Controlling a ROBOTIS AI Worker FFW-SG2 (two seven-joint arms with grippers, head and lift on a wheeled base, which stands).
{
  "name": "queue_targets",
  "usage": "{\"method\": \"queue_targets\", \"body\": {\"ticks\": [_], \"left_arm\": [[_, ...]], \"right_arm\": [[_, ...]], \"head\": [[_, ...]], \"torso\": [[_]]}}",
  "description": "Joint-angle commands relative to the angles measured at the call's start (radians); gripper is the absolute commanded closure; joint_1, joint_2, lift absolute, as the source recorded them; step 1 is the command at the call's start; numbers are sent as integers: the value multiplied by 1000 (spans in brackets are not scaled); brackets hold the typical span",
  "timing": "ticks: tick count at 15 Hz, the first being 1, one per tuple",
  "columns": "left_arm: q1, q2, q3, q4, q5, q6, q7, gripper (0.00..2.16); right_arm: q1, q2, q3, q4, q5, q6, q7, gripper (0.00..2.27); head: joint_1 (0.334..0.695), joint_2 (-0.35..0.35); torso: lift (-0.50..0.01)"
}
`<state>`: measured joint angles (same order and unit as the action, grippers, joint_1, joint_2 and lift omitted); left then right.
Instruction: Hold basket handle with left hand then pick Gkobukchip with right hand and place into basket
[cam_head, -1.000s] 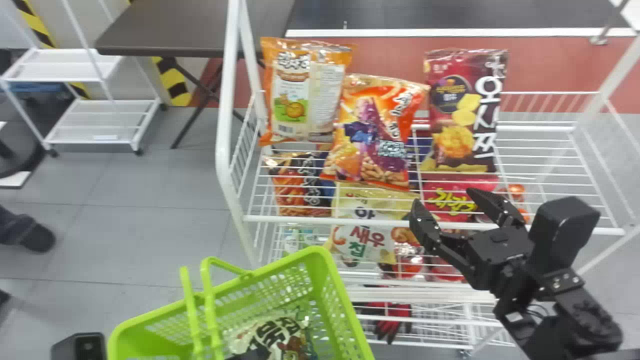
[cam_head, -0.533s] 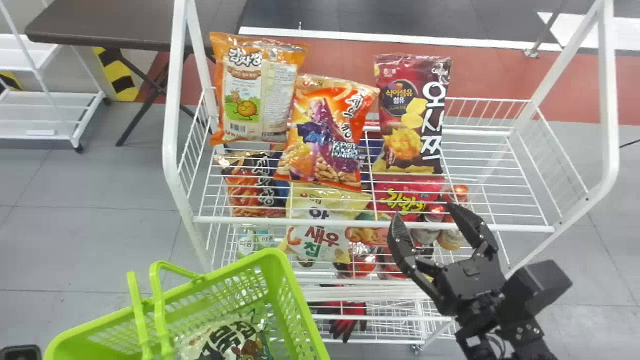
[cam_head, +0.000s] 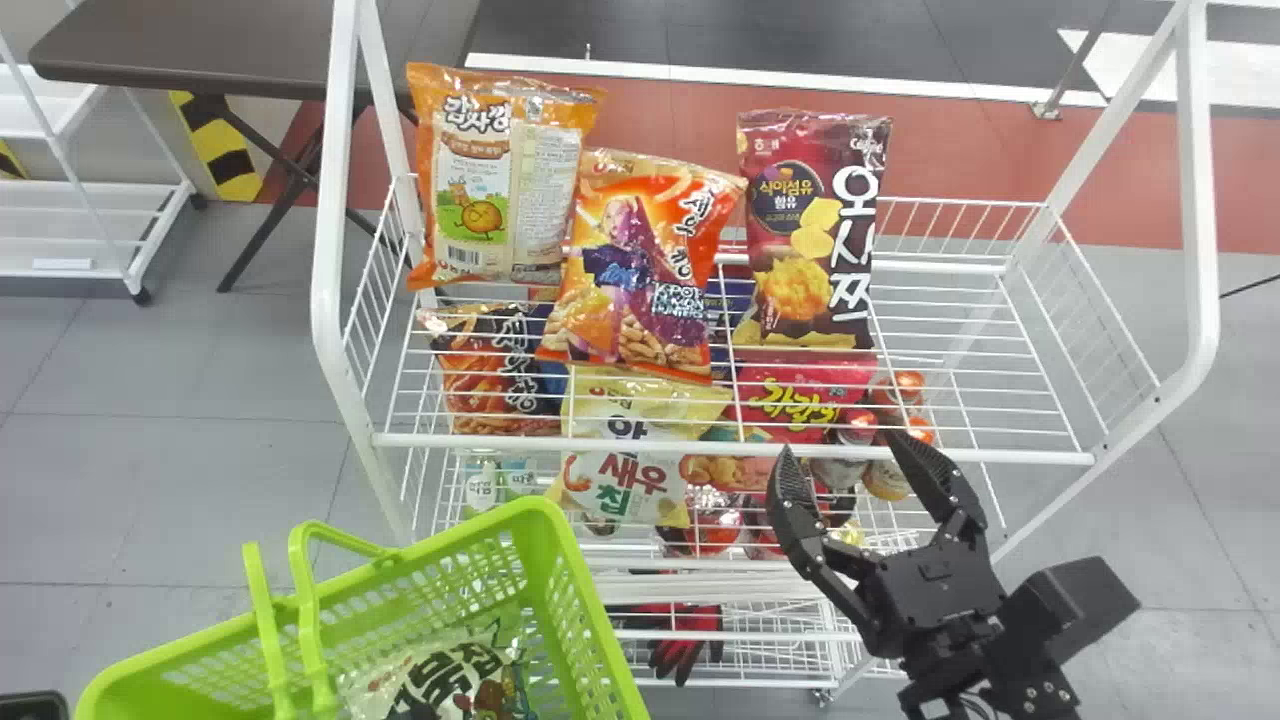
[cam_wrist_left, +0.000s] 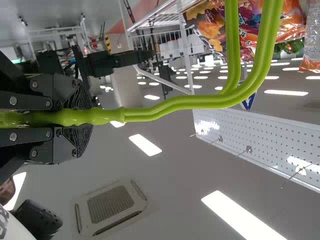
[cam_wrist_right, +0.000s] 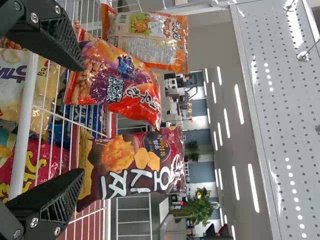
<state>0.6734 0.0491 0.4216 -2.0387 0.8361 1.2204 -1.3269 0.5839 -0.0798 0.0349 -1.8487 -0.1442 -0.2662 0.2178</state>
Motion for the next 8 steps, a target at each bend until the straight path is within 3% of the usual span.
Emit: {"method": "queue_targets", "body": {"ticks": [1,8], "left_arm": [[0,-2,0,0,0,0,0,2152],[-5,3,0,0,0,3,9,2152]], "right_arm": [[5,0,-1,-3,0,-1,0,87],[5,-2,-1,-14,0,5,-11,87]], "head": [[695,-86],[695,-94]], "torso": [[0],[0]]}}
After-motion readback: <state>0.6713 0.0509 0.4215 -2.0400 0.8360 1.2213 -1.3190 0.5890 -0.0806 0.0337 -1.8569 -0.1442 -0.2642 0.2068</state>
